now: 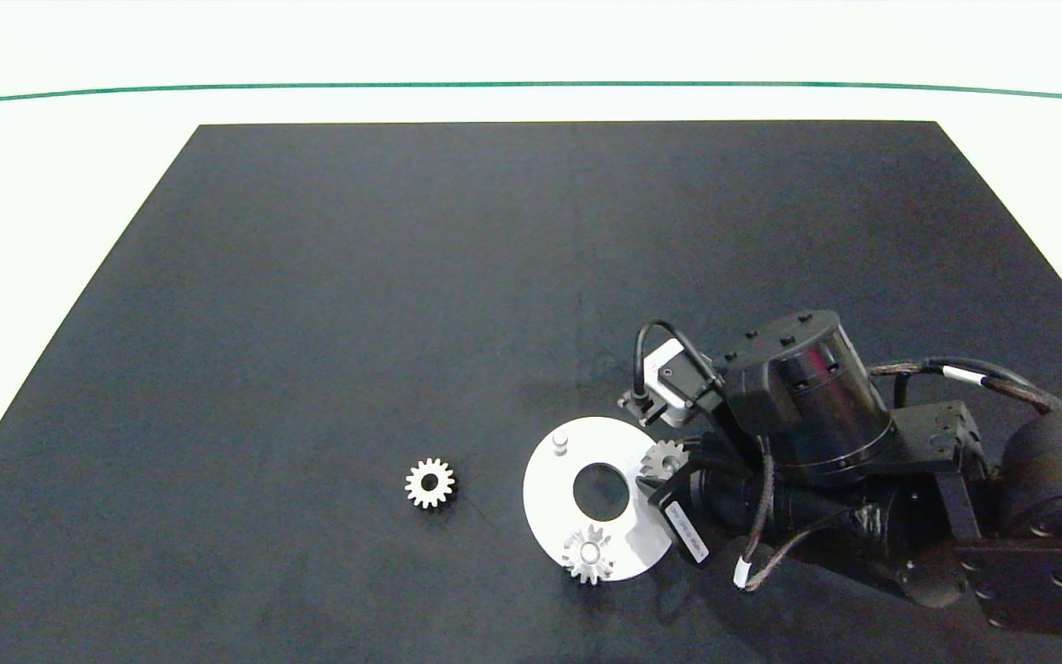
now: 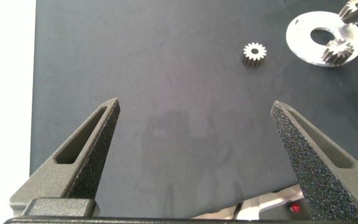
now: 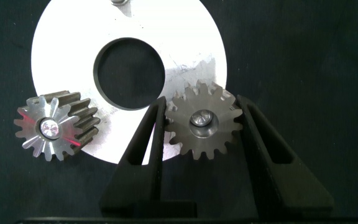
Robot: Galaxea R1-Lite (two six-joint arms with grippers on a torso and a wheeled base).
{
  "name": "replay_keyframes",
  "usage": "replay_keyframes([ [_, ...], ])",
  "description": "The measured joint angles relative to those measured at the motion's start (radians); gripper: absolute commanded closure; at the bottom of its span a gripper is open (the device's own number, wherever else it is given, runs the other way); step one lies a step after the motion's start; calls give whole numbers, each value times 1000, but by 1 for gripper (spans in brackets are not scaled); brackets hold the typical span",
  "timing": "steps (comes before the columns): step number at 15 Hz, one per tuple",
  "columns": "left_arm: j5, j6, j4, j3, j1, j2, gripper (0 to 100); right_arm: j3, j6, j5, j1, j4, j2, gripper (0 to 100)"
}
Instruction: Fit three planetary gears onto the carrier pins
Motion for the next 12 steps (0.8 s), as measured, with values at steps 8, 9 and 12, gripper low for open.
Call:
replay_keyframes([
  [8, 0, 0, 2, -8, 0, 1, 0, 0, -1, -3, -8, -7, 4, 0],
  [9, 0, 0, 2, -8, 0, 1, 0, 0, -1, -3, -8, -7, 4, 0],
  [12, 0, 0, 2, -2, -1, 1, 0, 11, -3, -34, -6, -13, -27, 0],
])
